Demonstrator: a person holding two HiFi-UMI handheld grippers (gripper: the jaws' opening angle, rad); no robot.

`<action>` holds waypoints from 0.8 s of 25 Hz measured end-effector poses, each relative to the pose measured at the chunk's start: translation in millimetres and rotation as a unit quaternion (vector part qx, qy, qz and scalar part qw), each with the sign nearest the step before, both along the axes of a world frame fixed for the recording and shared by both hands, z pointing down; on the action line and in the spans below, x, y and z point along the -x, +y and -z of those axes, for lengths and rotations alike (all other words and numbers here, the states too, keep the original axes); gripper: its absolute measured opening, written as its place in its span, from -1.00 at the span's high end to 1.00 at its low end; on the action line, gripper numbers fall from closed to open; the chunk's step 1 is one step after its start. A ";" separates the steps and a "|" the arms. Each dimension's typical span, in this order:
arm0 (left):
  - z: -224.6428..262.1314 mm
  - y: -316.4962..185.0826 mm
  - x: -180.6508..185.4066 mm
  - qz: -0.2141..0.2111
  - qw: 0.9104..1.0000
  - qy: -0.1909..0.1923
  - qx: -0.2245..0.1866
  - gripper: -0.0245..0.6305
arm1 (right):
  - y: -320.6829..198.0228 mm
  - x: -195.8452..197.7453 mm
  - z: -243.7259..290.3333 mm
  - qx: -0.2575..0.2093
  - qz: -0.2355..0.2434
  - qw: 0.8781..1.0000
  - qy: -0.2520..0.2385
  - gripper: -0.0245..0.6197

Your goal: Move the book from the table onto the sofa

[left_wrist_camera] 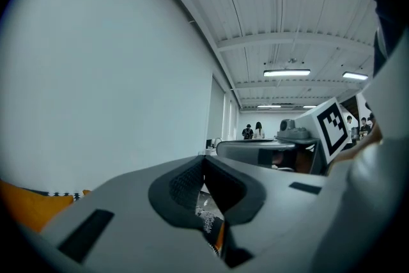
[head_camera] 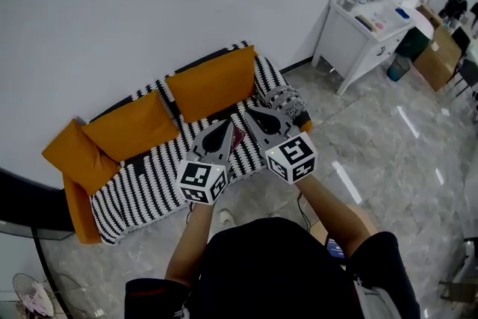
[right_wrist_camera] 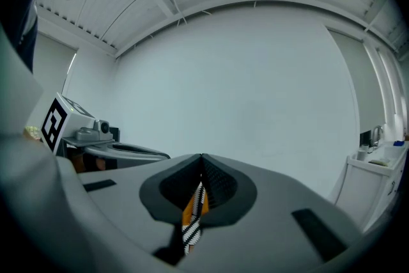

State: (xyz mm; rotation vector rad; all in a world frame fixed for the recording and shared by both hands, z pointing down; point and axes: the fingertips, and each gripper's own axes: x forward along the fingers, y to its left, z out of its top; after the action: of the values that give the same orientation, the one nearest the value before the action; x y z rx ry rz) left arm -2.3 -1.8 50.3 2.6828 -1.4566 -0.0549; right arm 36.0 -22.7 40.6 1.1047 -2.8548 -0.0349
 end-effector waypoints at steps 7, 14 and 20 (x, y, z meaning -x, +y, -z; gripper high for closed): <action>4.1 4.8 -6.7 0.010 1.000 -0.007 -0.006 0.87 | 6.6 -10.4 1.6 0.000 0.001 1.000 -0.009 0.87; 7.9 2.4 -10.2 0.016 1.000 -0.014 -0.010 0.87 | 7.7 -15.0 2.3 0.001 0.001 1.000 -0.010 0.87; 10.4 2.2 -15.8 0.019 1.000 -0.013 -0.012 0.87 | 8.9 -19.4 1.6 0.002 0.001 1.000 -0.010 0.87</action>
State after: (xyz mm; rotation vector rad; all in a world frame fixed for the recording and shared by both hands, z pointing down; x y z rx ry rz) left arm 13.5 0.4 39.8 2.6850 -1.5252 -0.0409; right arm 55.3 -13.8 39.1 1.1074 -2.8722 -0.0190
